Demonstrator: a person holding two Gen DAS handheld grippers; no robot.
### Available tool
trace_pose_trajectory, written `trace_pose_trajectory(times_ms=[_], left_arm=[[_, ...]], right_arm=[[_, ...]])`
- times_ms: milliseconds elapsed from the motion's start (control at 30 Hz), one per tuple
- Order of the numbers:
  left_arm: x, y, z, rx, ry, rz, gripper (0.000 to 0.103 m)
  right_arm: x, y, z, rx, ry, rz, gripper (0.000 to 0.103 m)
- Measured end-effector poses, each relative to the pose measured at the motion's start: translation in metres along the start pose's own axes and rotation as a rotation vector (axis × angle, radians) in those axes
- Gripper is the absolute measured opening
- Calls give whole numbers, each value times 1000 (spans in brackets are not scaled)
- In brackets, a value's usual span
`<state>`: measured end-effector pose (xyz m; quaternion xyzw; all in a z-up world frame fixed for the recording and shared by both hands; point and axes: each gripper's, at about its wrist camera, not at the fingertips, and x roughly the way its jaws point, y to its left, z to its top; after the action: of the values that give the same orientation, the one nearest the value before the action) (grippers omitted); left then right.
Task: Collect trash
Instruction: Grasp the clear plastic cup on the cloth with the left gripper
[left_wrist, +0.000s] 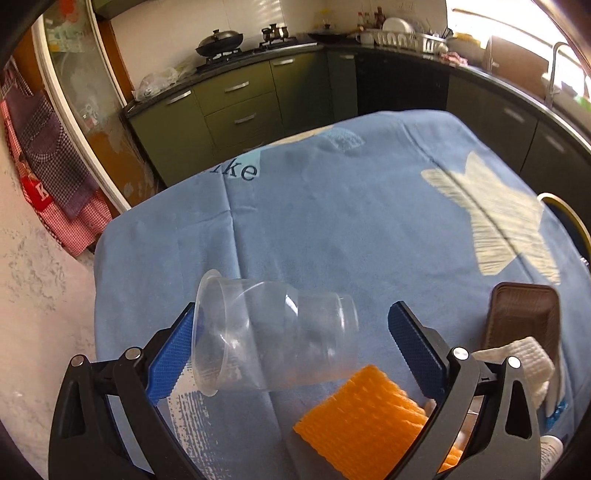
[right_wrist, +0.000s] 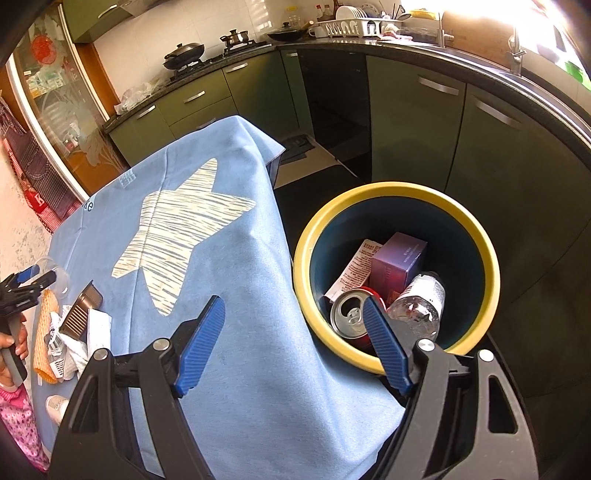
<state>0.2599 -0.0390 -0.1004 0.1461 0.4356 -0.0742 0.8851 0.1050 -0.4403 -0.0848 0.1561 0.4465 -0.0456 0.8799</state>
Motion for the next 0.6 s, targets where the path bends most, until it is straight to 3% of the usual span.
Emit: trace_pose_trajectory(times_ms=[67, 133, 400, 600], left_arm=[[5, 1, 1, -2, 20, 11, 93], [10, 4, 2, -17, 45, 3, 79], [-5, 18, 8, -43, 5, 2, 79], [-33, 8, 15, -7, -51, 8, 79]], right_arm=[[2, 0, -1, 0, 5, 1, 73], [3, 0, -1, 2, 8, 2, 73], [6, -1, -3, 3, 13, 8, 73], [7, 1, -4, -1, 16, 16, 73]])
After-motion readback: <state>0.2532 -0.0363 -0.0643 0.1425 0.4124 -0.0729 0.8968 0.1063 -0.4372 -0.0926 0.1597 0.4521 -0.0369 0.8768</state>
